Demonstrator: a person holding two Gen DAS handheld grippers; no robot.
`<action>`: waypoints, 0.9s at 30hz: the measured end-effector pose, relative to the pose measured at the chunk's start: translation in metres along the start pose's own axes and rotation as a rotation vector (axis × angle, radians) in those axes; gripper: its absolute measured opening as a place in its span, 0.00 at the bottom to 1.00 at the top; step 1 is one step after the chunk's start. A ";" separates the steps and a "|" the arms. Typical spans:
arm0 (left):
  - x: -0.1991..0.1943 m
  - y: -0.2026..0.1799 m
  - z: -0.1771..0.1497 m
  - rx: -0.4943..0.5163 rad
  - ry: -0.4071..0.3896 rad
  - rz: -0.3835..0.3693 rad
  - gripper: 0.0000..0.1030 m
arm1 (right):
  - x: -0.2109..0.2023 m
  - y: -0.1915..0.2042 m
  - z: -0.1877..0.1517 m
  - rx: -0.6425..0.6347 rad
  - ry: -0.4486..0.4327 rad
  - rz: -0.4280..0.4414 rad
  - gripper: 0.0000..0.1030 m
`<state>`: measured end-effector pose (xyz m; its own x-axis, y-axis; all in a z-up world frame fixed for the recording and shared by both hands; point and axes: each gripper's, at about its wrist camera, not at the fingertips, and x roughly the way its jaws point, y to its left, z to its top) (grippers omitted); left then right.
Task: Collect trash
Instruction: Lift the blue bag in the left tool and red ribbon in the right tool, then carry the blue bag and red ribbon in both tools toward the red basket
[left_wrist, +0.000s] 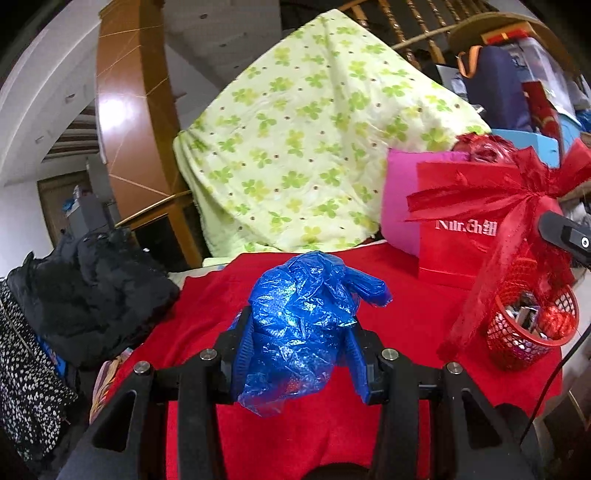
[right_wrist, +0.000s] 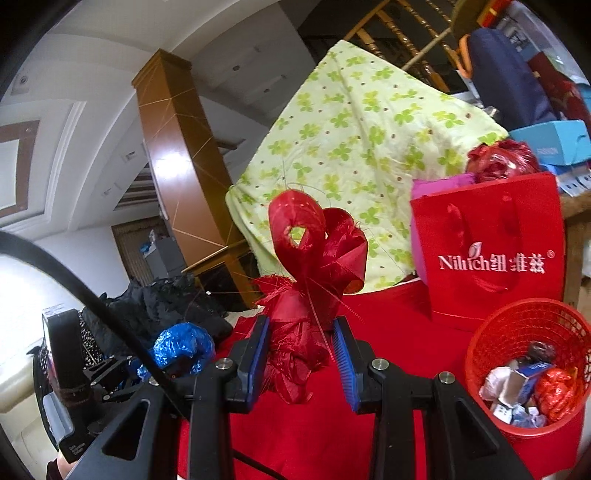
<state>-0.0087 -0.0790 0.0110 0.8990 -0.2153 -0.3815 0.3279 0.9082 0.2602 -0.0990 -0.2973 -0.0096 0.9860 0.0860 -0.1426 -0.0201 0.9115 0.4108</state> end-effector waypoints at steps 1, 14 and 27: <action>0.000 -0.006 0.001 0.008 0.001 -0.007 0.47 | -0.002 -0.004 0.001 0.005 -0.003 -0.006 0.36; 0.004 -0.064 0.010 0.095 0.012 -0.083 0.47 | -0.024 -0.049 0.011 0.056 -0.030 -0.063 0.36; 0.000 -0.101 0.015 0.158 0.007 -0.140 0.47 | -0.046 -0.072 0.018 0.082 -0.060 -0.107 0.36</action>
<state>-0.0377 -0.1762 -0.0015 0.8396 -0.3320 -0.4300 0.4911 0.8021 0.3397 -0.1402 -0.3743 -0.0168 0.9901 -0.0361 -0.1358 0.0963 0.8782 0.4684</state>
